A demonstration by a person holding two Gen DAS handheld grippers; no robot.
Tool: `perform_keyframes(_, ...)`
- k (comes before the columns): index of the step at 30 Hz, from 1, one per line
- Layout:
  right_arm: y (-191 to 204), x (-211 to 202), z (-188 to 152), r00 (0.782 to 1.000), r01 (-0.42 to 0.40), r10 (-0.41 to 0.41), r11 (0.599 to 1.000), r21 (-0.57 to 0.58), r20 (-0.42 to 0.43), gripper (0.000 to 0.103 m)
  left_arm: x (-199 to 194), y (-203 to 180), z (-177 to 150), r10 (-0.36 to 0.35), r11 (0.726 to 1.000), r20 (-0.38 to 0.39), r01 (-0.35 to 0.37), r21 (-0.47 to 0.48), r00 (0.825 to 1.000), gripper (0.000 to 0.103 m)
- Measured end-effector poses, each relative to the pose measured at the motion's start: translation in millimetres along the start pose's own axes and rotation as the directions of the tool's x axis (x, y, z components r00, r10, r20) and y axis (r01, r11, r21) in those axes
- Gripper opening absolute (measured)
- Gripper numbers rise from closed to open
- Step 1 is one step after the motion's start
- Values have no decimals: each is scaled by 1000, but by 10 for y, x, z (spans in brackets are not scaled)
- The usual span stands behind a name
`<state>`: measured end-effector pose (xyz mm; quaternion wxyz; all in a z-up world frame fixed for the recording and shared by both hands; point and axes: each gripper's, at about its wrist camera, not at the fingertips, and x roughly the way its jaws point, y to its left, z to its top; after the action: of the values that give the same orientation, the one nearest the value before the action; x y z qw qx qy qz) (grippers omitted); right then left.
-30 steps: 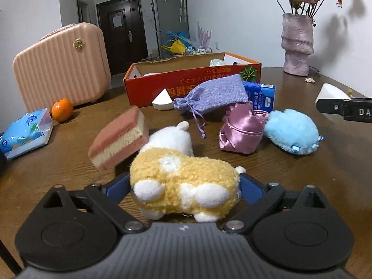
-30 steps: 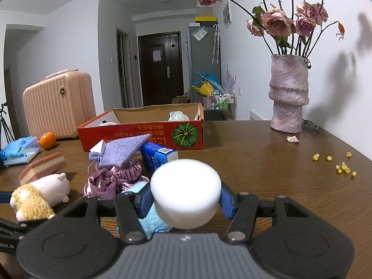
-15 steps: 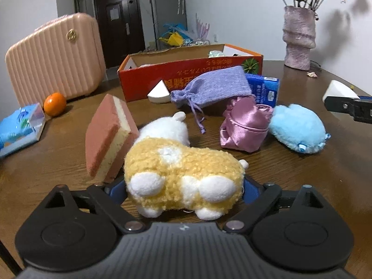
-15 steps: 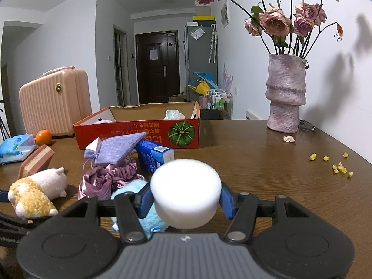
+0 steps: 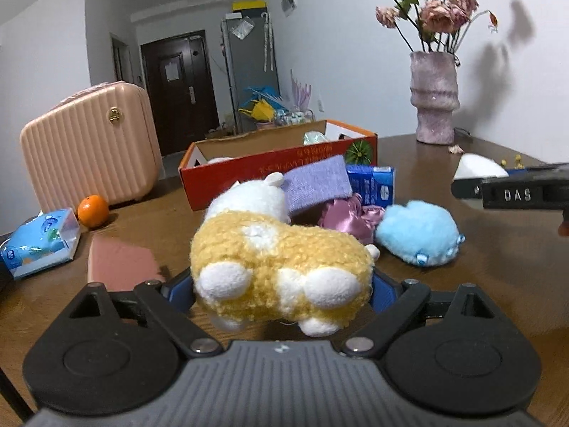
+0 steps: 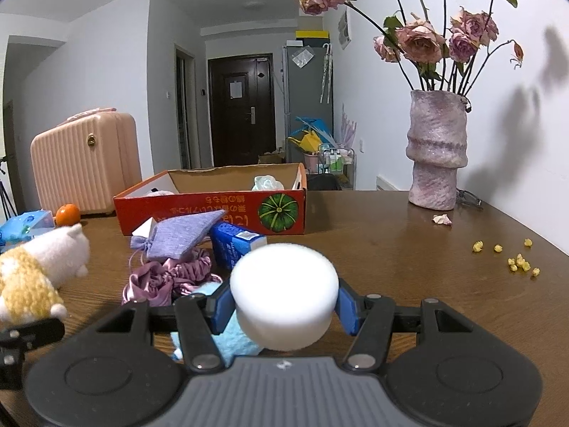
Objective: Organize soft objects
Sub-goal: 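Lift the yellow plush toy with the left gripper while the right gripper holds the foam cylinder, then carry the yellow plush in the left gripper and foam cylinder in the right gripper over the box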
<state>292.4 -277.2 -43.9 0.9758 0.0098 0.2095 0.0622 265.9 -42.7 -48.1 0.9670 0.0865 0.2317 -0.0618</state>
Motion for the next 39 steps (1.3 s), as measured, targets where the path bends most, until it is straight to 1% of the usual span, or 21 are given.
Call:
perform_keyframes(6, 50, 7, 45, 1000, -14, 14, 1000, -19, 21, 58, 38, 51, 103, 29, 999, 12, -29, -43, 1000, 93)
perform_keyframes(15, 137, 80, 206, 998, -33, 36, 998, -55, 56, 58, 103, 125, 329, 81, 992, 60, -74, -106, 995, 93)
perform_keyframes(26, 211, 369, 468, 993, -43, 47, 998, -39, 106, 57, 273, 206, 676, 142, 976, 112, -120, -183, 983, 93)
perform_keyframes(32, 212, 528, 635, 990, -49, 53, 998, -32, 130, 57, 427, 225, 841, 168, 969, 132, -139, -202, 977, 93)
perform_keyframes(39, 205, 720, 807, 990, -47, 53, 998, -50, 132, 57, 619, 283, 1014, 187, 960, 144, -149, -237, 972, 93)
